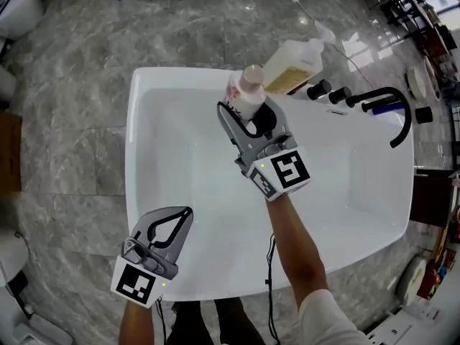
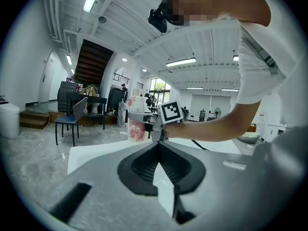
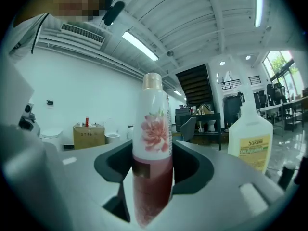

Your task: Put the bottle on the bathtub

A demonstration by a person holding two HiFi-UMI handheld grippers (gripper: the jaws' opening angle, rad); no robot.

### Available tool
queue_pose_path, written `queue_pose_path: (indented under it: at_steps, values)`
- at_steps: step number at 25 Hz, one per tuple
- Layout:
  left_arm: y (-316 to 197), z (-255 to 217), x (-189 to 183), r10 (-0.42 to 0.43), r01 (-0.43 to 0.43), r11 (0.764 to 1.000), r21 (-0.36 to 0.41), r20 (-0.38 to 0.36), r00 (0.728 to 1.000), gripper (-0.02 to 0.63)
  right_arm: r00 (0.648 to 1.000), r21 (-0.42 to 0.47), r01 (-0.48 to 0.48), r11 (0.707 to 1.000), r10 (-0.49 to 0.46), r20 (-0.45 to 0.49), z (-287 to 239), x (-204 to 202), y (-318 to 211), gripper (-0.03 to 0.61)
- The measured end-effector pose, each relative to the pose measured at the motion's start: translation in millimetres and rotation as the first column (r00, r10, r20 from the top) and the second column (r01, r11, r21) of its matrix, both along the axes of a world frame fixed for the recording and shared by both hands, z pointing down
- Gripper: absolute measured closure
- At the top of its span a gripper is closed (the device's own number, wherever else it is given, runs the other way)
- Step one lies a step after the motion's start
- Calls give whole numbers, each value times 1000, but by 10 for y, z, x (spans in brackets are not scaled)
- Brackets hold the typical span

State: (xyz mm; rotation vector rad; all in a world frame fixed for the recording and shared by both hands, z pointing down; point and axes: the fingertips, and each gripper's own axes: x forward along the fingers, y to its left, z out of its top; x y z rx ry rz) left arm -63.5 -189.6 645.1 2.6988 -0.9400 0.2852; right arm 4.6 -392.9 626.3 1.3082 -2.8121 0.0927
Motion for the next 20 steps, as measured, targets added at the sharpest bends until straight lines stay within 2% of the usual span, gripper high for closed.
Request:
queue_pose_path:
  at_steps: [4, 8, 12, 16, 20]
  values:
    - [-34, 200, 27, 8, -8, 1000, -2, 10, 1000, 612, 999, 19, -36, 999, 36, -9, 318, -14, -335, 336]
    - [18, 398, -54, 19, -19, 1000, -7, 58, 998, 612, 998, 47, -60, 997, 62, -22, 543, -118, -614, 336]
    - [38, 545, -120, 0, 2, 1000, -20, 74, 997, 612, 991, 90, -129, 988, 132, -36, 721, -134, -924, 336]
    - [72, 667, -128, 25, -22, 999, -28, 109, 994, 612, 977, 77, -210, 975, 212, -11, 940, -111, -1245, 337]
    - [101, 658, -108, 20, -18, 999, -28, 100, 995, 612, 967, 100, -252, 963, 248, 53, 970, -68, -1407, 337]
